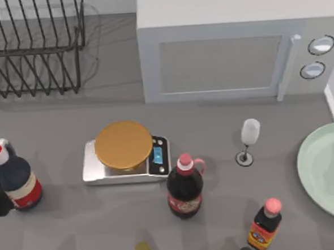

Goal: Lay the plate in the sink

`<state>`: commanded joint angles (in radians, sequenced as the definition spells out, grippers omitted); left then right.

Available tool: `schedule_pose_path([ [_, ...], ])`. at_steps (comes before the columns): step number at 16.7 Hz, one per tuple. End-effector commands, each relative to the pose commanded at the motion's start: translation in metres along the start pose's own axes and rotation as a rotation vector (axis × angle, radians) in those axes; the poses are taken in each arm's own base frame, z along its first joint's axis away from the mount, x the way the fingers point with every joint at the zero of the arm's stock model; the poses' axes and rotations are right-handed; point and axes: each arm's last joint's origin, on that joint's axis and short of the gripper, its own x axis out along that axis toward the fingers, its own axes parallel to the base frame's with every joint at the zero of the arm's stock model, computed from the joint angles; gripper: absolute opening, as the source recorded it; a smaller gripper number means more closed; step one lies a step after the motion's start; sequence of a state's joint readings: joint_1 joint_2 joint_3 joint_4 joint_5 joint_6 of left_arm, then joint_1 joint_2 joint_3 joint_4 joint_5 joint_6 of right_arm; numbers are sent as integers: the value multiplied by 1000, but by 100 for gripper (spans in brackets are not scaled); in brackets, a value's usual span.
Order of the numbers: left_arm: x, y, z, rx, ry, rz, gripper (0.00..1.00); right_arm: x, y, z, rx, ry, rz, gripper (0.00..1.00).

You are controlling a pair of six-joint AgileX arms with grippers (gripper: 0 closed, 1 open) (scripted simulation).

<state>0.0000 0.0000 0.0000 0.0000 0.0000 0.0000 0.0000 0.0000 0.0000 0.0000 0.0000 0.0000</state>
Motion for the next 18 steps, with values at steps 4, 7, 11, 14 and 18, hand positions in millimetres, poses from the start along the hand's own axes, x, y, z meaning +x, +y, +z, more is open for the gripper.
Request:
schedule_pose_path([
  [4, 0, 0, 0, 0, 0, 0, 100, 0, 0, 0, 0, 0, 0, 100],
  [7, 0, 0, 0, 0, 0, 0, 100, 0, 0, 0, 0, 0, 0, 100],
  [11, 0, 0, 0, 0, 0, 0, 100, 0, 0, 0, 0, 0, 0, 100],
  [14, 0, 0, 0, 0, 0, 0, 100, 0, 0, 0, 0, 0, 0, 100],
  [18, 0, 0, 0, 0, 0, 0, 100, 0, 1, 5, 9, 28, 9, 100],
])
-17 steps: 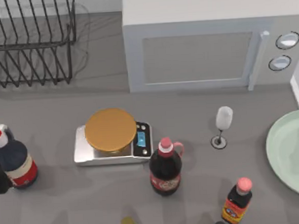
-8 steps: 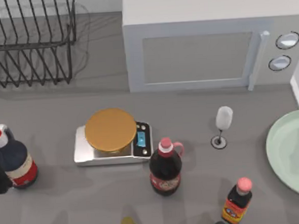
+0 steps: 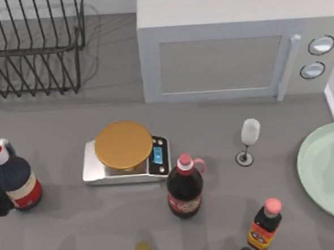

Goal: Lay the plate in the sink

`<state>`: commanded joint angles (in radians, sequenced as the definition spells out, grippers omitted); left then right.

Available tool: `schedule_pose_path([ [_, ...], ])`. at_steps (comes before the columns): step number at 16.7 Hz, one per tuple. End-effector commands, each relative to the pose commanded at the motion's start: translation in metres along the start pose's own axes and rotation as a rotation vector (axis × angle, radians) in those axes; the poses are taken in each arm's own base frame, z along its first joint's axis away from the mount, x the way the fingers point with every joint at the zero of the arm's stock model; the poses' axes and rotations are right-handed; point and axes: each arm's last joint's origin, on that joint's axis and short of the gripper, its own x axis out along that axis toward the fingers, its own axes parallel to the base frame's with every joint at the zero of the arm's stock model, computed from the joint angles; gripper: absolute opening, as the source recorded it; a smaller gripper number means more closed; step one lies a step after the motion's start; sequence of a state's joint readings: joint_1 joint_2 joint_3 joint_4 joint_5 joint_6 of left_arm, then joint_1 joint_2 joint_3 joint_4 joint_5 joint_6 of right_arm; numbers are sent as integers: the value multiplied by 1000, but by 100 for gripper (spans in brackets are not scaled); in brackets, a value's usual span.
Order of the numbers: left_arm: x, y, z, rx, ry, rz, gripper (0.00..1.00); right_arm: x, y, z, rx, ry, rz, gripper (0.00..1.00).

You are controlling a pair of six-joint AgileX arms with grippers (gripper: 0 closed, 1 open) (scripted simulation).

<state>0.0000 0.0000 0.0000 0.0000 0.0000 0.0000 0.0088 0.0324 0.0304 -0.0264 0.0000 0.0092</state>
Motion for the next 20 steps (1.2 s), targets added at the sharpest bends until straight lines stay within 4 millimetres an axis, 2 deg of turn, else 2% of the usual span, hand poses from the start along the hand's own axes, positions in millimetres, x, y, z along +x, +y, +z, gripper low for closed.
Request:
schedule_pose_path([
  [3, 0, 0, 0, 0, 0, 0, 100, 3, 4, 18, 30, 113, 29, 100],
  [6, 0, 0, 0, 0, 0, 0, 100, 15, 10, 42, 66, 310, 63, 100],
  [9, 0, 0, 0, 0, 0, 0, 100, 41, 22, 63, 94, 565, 87, 100],
  [12, 0, 0, 0, 0, 0, 0, 100, 79, 39, 75, 102, 844, 90, 100],
  [14, 0, 0, 0, 0, 0, 0, 100, 107, 54, 75, 95, 1027, 78, 100],
  [17, 0, 0, 0, 0, 0, 0, 100, 145, 78, 63, 67, 1267, 45, 100],
  [20, 0, 0, 0, 0, 0, 0, 100, 172, 98, 47, 34, 1440, 7, 100],
])
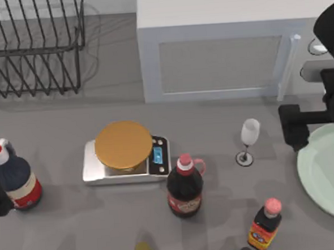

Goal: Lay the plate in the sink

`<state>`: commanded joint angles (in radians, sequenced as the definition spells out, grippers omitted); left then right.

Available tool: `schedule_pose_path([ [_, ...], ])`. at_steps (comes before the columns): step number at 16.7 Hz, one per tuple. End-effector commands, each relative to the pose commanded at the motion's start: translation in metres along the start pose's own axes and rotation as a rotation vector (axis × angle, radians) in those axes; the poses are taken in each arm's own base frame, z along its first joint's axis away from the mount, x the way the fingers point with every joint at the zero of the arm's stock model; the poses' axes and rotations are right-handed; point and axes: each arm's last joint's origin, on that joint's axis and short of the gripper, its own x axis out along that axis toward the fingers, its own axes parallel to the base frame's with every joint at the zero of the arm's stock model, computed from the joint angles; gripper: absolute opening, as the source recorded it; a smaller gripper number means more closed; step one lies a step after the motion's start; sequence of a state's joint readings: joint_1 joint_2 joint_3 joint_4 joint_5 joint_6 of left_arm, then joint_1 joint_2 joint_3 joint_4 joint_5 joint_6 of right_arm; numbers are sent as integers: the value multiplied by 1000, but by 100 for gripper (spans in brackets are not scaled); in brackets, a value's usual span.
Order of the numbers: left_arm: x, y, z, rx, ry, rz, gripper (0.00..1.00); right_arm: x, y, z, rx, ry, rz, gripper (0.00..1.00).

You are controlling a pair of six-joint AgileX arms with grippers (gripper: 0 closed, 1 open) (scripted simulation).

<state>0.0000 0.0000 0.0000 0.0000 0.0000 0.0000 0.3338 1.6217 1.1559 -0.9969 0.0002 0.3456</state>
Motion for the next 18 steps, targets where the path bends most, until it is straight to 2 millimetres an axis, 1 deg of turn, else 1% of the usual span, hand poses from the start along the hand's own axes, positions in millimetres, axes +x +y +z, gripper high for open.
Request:
schedule_pose_path([
  [2, 0, 0, 0, 0, 0, 0, 100, 9, 9, 9, 1, 68, -24, 100],
  [4, 0, 0, 0, 0, 0, 0, 100, 14, 13, 13, 1, 99, -35, 100],
  [9, 0, 0, 0, 0, 0, 0, 100, 14, 12, 14, 5, 100, -36, 100],
  [10, 0, 0, 0, 0, 0, 0, 100, 15, 12, 13, 6, 103, -35, 100],
  [11, 0, 0, 0, 0, 0, 0, 100, 22, 11, 14, 15, 119, -31, 100],
  [12, 0, 0, 0, 0, 0, 0, 100, 33, 10, 13, 27, 145, -27, 100],
  [14, 0, 0, 0, 0, 0, 0, 100, 67, 5, 9, 57, 216, -27, 100],
  [16, 0, 0, 0, 0, 0, 0, 100, 99, 1, 2, 72, 244, -27, 100],
  [17, 0, 0, 0, 0, 0, 0, 100, 110, 0, 0, 69, 234, -27, 100],
  [18, 0, 0, 0, 0, 0, 0, 100, 117, 2, -2, 58, 212, -29, 100],
])
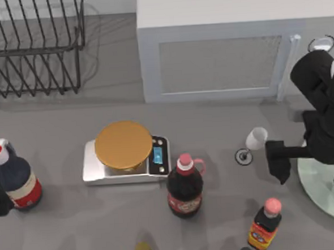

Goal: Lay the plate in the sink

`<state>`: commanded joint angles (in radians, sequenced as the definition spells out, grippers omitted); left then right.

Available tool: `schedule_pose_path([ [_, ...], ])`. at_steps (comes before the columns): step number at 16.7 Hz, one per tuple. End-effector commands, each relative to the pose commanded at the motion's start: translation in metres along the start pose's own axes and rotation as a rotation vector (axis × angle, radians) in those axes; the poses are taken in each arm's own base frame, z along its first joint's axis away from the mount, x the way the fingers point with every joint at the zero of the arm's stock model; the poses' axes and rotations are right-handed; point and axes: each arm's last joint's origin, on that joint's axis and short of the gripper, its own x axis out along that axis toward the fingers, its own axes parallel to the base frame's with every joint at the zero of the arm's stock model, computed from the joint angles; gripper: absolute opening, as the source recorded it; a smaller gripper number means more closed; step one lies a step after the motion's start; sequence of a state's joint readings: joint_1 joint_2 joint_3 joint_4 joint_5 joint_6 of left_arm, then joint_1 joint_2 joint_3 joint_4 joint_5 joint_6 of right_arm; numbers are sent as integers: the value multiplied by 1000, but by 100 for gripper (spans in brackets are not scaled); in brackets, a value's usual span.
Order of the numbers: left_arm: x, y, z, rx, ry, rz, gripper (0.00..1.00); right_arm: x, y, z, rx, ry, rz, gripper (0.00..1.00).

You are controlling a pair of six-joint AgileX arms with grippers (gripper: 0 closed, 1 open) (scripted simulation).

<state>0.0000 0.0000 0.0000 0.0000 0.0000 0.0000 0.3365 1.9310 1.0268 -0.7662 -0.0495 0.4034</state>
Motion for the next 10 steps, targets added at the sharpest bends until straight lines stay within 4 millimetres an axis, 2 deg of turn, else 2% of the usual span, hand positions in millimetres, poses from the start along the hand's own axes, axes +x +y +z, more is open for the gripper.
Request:
schedule_pose_path([
  [4, 0, 0, 0, 0, 0, 0, 100, -2, 9, 4, -55, -111, -10, 100],
  [7, 0, 0, 0, 0, 0, 0, 100, -2, 9, 4, -55, -111, -10, 100],
  [10, 0, 0, 0, 0, 0, 0, 100, -2, 9, 4, -55, -111, -10, 77],
])
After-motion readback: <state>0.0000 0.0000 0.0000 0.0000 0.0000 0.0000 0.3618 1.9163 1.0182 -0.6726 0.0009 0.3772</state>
